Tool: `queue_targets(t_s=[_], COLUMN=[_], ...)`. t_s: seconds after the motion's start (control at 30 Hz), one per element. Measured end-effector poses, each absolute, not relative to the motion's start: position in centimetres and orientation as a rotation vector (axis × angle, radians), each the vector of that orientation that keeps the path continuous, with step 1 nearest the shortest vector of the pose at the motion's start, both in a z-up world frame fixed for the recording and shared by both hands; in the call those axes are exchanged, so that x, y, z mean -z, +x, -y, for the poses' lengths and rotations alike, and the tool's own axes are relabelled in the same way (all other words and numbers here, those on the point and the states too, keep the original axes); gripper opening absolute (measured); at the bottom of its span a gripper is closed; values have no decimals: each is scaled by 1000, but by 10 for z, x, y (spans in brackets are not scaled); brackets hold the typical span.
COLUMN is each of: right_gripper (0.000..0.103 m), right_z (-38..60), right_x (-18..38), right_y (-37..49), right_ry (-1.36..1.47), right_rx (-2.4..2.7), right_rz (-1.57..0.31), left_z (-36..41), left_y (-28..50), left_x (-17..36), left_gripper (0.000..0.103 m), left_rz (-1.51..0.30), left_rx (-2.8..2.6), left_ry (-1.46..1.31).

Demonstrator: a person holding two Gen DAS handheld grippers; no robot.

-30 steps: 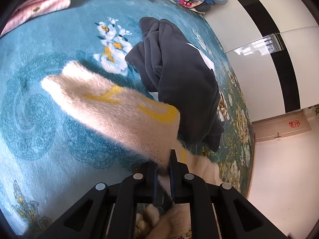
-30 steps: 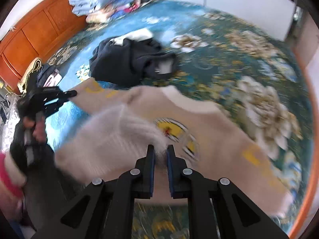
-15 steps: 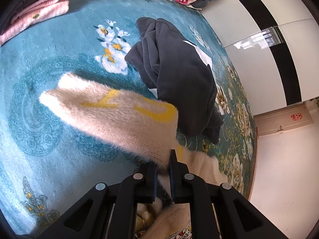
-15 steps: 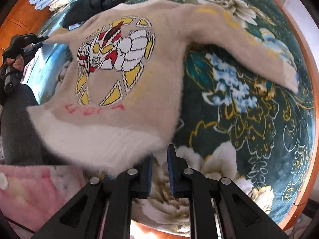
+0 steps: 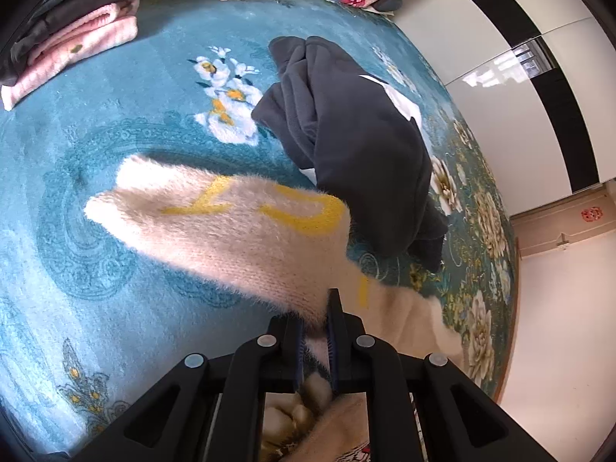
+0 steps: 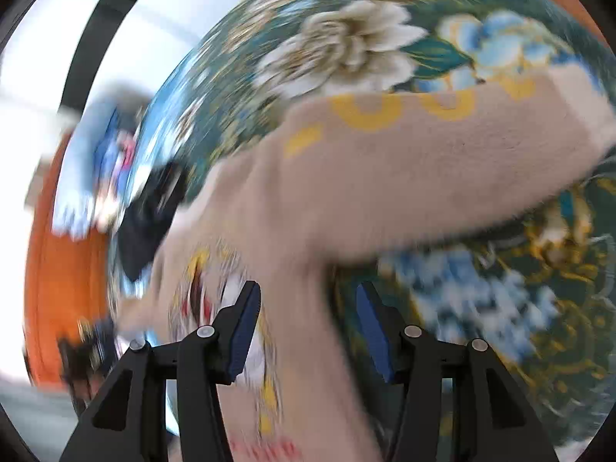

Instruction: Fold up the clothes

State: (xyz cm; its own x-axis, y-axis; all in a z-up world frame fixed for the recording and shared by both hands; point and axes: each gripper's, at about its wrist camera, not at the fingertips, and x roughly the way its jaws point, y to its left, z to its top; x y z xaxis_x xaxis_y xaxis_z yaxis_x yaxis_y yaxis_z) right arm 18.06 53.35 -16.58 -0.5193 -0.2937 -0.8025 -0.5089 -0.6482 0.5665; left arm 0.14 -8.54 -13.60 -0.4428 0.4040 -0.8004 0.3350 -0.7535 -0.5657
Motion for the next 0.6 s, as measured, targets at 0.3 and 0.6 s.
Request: queue_targets(t_s=[0.3,0.6], right_gripper=[53,12], right_z=[-594,-597], right_x=[215,195], right_y=[178,136], right_ry=[-1070,-1126], right_rx=[-2008,-2049], right_rz=[-1654,-1615], left_z=[94,89], left_y=[-5,-6], left_x=[159,134], left_gripper=[12,11], left_rz=[1256,1164], left_rx=[-2350,-2494], left_ry=[-1674,-1470])
